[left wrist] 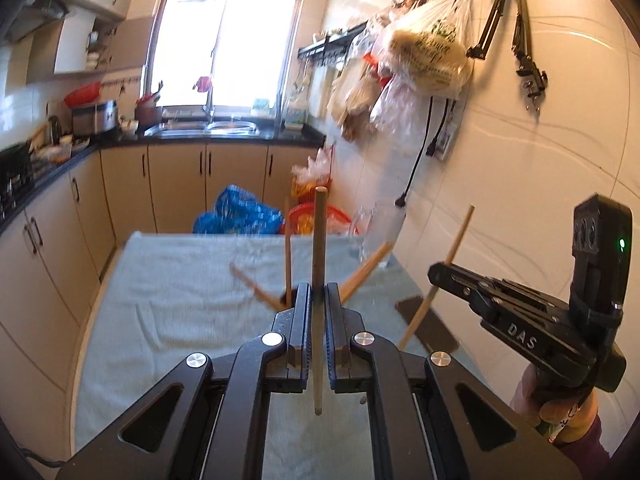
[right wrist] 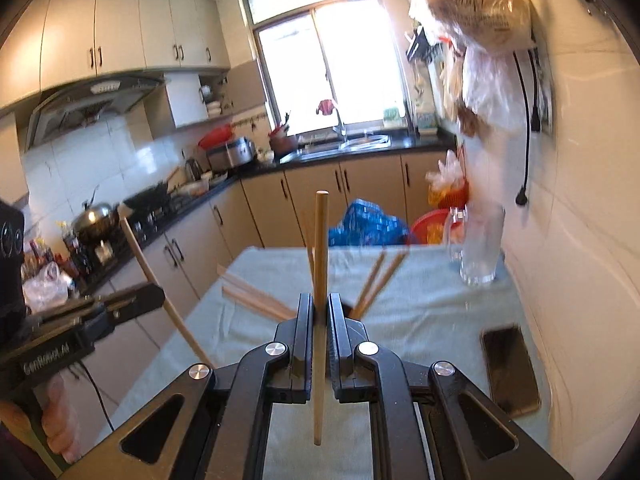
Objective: Organize utensils
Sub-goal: 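Raise the left tool's chopstick over the holder while the right tool raises its own, then drop the left tool's chopstick into the holder and open while the right tool drops its own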
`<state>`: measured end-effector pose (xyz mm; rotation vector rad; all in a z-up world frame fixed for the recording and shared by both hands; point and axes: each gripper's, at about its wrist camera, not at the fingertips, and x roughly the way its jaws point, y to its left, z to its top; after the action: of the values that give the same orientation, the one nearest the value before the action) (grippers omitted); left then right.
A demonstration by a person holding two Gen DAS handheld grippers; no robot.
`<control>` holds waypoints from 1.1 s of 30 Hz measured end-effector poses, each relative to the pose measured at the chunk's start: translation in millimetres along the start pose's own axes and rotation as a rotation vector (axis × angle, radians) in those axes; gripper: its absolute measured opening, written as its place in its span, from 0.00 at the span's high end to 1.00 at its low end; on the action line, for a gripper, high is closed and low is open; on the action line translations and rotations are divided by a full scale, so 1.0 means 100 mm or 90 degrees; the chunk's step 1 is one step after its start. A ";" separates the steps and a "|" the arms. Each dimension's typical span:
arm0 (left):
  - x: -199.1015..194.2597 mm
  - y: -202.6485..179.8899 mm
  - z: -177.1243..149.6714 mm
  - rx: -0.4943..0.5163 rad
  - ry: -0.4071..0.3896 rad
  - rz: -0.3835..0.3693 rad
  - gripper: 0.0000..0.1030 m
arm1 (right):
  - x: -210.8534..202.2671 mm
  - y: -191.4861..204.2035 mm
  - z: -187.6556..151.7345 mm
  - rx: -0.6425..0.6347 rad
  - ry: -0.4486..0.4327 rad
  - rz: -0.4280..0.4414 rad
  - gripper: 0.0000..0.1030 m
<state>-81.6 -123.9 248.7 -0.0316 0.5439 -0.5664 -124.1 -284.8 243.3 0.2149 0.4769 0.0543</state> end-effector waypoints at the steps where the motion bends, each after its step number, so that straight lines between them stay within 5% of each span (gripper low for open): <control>1: 0.02 -0.02 0.07 0.004 -0.008 0.002 0.94 | 0.02 -0.01 0.05 0.004 -0.006 0.002 0.93; 13: 0.67 -0.07 0.66 0.032 -0.057 0.051 0.94 | 0.53 0.00 0.65 0.007 -0.109 -0.064 0.93; 23: 1.37 0.13 0.49 0.000 0.032 0.059 0.94 | 1.09 -0.24 0.42 0.042 -0.051 -0.069 0.92; 33: 1.38 0.24 0.33 -0.037 0.052 0.050 0.94 | 1.32 -0.38 0.34 0.056 -0.019 -0.055 0.91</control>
<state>44.4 -179.4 206.4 -0.0415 0.6389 -0.4764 8.6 -315.0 205.5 0.2802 0.4585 -0.0548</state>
